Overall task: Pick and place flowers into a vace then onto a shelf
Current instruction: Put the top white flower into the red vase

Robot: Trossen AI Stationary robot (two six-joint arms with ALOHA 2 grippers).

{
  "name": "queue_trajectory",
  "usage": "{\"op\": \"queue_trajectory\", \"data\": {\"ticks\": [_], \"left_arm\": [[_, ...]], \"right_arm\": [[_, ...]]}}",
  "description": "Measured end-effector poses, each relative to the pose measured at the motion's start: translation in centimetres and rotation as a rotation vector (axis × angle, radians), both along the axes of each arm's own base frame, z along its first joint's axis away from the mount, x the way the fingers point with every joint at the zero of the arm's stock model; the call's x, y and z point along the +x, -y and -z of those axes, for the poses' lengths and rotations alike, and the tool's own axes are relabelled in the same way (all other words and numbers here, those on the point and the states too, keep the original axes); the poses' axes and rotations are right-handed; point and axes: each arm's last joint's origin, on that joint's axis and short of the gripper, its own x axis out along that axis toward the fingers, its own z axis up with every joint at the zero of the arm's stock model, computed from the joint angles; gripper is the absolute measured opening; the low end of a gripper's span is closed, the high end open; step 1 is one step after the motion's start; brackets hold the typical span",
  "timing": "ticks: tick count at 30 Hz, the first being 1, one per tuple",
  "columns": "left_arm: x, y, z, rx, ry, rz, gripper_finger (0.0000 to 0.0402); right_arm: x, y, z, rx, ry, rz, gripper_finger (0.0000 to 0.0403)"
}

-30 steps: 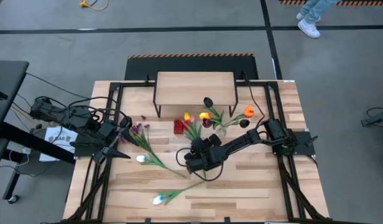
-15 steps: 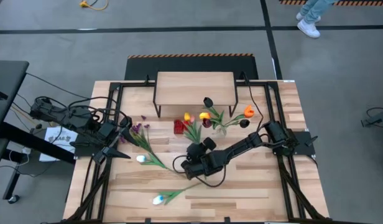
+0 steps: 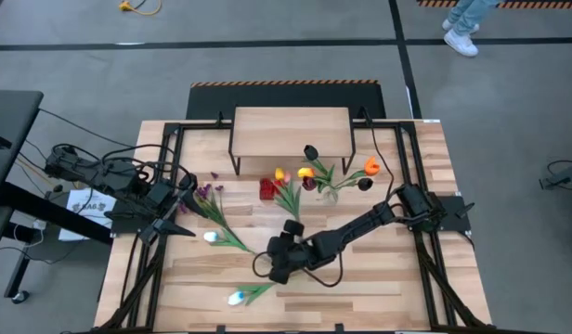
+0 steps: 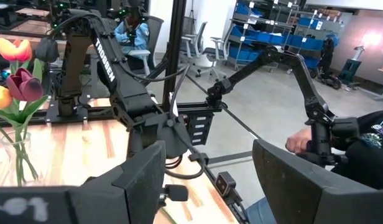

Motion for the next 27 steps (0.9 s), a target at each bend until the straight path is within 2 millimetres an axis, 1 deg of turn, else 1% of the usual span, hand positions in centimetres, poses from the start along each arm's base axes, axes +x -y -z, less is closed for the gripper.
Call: {"op": "queue_trajectory", "data": {"ticks": [6,21,24,25,27], "left_arm": [[0.0,-0.1,0.0,0.001,0.0,-0.021,0.0231],[0.0,-0.1,0.1,-0.009,-0.018,-0.024,0.0232],[0.0,-0.1,0.1,-0.009,-0.018,-0.024,0.0232],[0.0,-0.1,0.1,-0.009,-0.018,-0.024,0.0232],[0.1,0.0,0.1,-0.008,-0.019,-0.024,0.0232]], "right_arm": [[0.4,-0.6,-0.3,0.063,0.024,-0.112,0.0184],[0.5,-0.5,-0.4,0.069,0.041,-0.105,0.0176],[1.0,-0.7,0.8,0.076,0.064,-0.103,0.0176],[1.0,-0.7,1.5,0.07,0.048,-0.103,0.0176],[1.6,-1.0,2.8,0.077,0.051,-0.106,0.0175]]}}
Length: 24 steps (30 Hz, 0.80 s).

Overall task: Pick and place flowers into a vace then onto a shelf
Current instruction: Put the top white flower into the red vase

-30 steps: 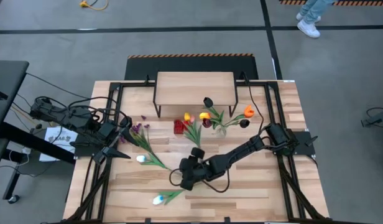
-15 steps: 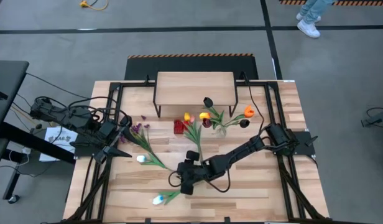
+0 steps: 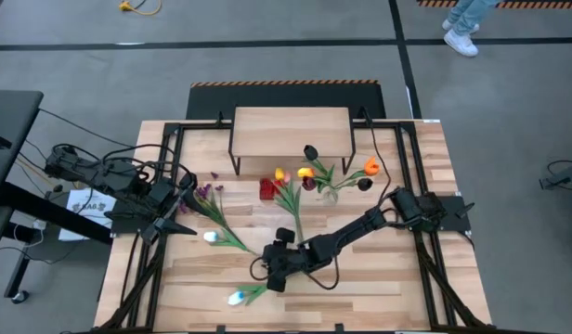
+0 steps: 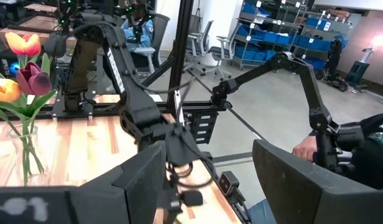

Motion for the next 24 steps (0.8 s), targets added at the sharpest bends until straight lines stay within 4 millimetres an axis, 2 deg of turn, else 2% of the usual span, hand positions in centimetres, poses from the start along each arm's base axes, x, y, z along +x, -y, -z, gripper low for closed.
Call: {"op": "queue_trajectory", "data": {"ticks": [5,10,14,19,24], "left_arm": [[0.1,0.1,0.2,0.006,-0.015,0.0,0.0232],[0.3,0.1,0.3,0.013,-0.031,0.0,0.0232],[0.3,0.1,0.3,0.012,-0.03,0.0,0.0232],[0.3,0.1,0.3,0.013,-0.03,-0.001,0.0232],[0.3,0.1,0.3,0.013,-0.029,-0.001,0.0231]], "right_arm": [[0.7,-0.2,1.7,-0.023,-0.01,0.015,0.0175],[1.2,-0.2,2.4,-0.014,-0.011,0.037,0.0157],[1.2,0.0,2.5,0.019,-0.014,0.094,0.0112],[1.0,0.0,2.0,0.027,-0.025,0.097,0.0022],[0.3,-0.1,0.0,-0.003,-0.059,0.036,0.0009]]}}
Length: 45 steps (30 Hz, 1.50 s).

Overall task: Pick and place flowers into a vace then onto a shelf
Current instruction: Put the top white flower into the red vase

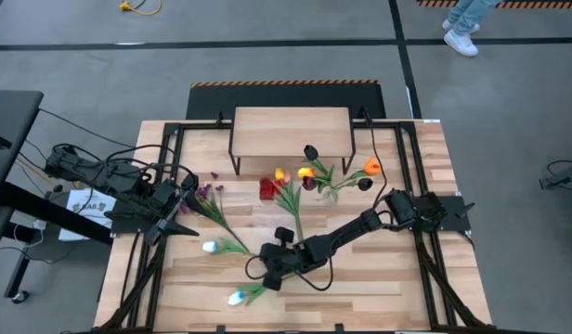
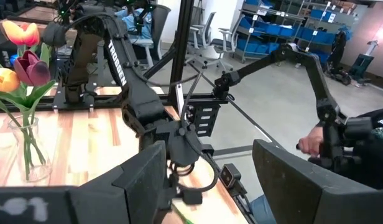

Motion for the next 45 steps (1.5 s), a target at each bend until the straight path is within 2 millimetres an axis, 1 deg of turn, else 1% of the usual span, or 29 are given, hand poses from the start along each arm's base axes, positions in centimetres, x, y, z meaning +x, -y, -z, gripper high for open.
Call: {"op": "queue_trajectory", "data": {"ticks": [2,6,8,12,14,16,18,20,23,25,26,28,30,33,35,38,42,45], "left_arm": [[0.0,0.0,0.0,-0.001,0.0,0.0,0.0232],[0.0,0.0,0.0,-0.007,-0.002,-0.001,0.0232],[0.0,0.0,0.0,-0.007,0.001,0.0,0.0232],[0.0,0.0,-0.3,-0.002,0.039,0.002,0.0232],[0.0,0.0,-0.5,0.011,0.059,0.003,0.0232],[0.0,0.0,-0.5,0.028,0.068,0.005,0.0231],[0.0,0.0,-0.5,0.038,0.072,0.006,0.0231],[0.1,0.0,-0.3,0.04,0.069,0.006,0.0231],[0.3,0.1,0.4,0.048,0.051,0.001,0.0231],[0.4,0.1,0.9,0.054,0.04,-0.016,0.0231],[0.5,0.1,1.1,0.056,0.035,-0.025,0.0231],[0.7,0.1,1.5,0.055,0.036,-0.042,0.0231],[0.9,0.2,2.0,0.046,0.054,-0.046,0.0231],[1.3,0.5,2.9,0.036,0.086,-0.036,0.0231],[1.5,0.7,3.6,0.037,0.121,-0.028,0.0231],[1.8,1.1,5.1,0.058,0.16,-0.035,0.0231],[2.1,1.4,7.0,0.086,0.213,-0.095,0.0231],[2.5,1.7,8.6,0.11,0.244,-0.171,0.0231]], "right_arm": [[-0.6,-0.2,-1.5,-0.021,-0.011,-0.037,0.0005],[-1.6,-0.9,-6.0,-0.053,0.047,-0.085,0.0004],[-2.1,-1.4,-7.9,-0.071,0.092,-0.123,0.0003],[-3.4,-3.0,-11.2,-0.122,0.187,-0.209,0.0002],[-3.9,-4.1,-12.3,-0.162,0.25,-0.255,0.0002],[-4.2,-5.2,-12.4,-0.201,0.313,-0.314,0.0001],[-4.8,-6.1,-12.0,-0.222,0.373,-0.386,0.0001],[-5.0,-6.2,-11.6,-0.189,0.459,-0.452,0.0001],[-5.4,-5.5,-10.8,-0.141,0.564,-0.568,0.0001],[-5.8,-4.4,-11.2,-0.103,0.633,-0.614,0.0001],[-6.1,-3.9,-11.8,-0.089,0.666,-0.625,0.0001],[-6.9,-2.8,-13.4,-0.077,0.73,-0.612,0.0001],[-7.5,-2.3,-14.5,-0.086,0.778,-0.604,0.0001],[-8.5,-2.7,-15.4,-0.142,0.85,-0.58,0.0],[-9.0,-3.3,-16.0,-0.197,0.908,-0.495,0.0],[-9.6,-4.1,-16.2,-0.282,0.929,-0.374,0.0],[-9.8,-5.2,-15.3,-0.307,0.95,-0.35,0.0],[-9.8,-5.5,-15.2,-0.312,0.976,-0.319,0.0]]}}
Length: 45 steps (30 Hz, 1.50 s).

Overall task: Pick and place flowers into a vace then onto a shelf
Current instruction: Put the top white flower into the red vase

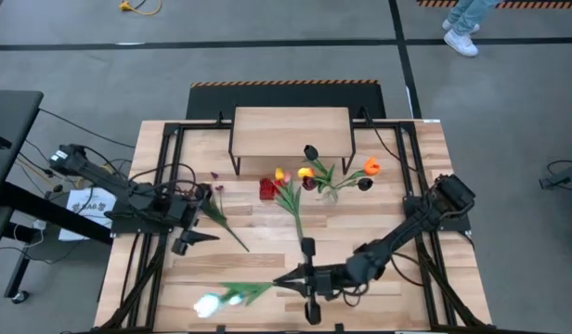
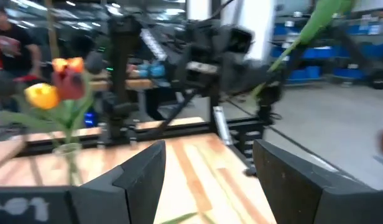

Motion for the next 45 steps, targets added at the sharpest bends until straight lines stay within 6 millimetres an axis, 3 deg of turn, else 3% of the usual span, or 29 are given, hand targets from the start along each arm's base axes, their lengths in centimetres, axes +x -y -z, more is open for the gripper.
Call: {"op": "queue_trajectory", "data": {"ticks": [8,17,36,45], "left_arm": [[1.7,1.0,1.4,0.032,0.111,0.009,0.0231],[3.9,2.2,3.1,0.076,0.098,0.016,0.0231],[6.1,3.3,4.6,0.022,0.182,0.029,0.0231],[8.9,5.1,4.0,0.044,0.184,0.126,0.0231]], "right_arm": [[1.6,1.9,1.8,-0.017,-0.084,0.137,0.0003],[2.5,3.4,1.8,-0.033,-0.083,0.113,0.0004],[2.3,2.7,2.2,-0.08,-0.118,0.084,0.0003],[2.6,3.3,2.2,-0.045,-0.121,0.096,0.0003]]}}
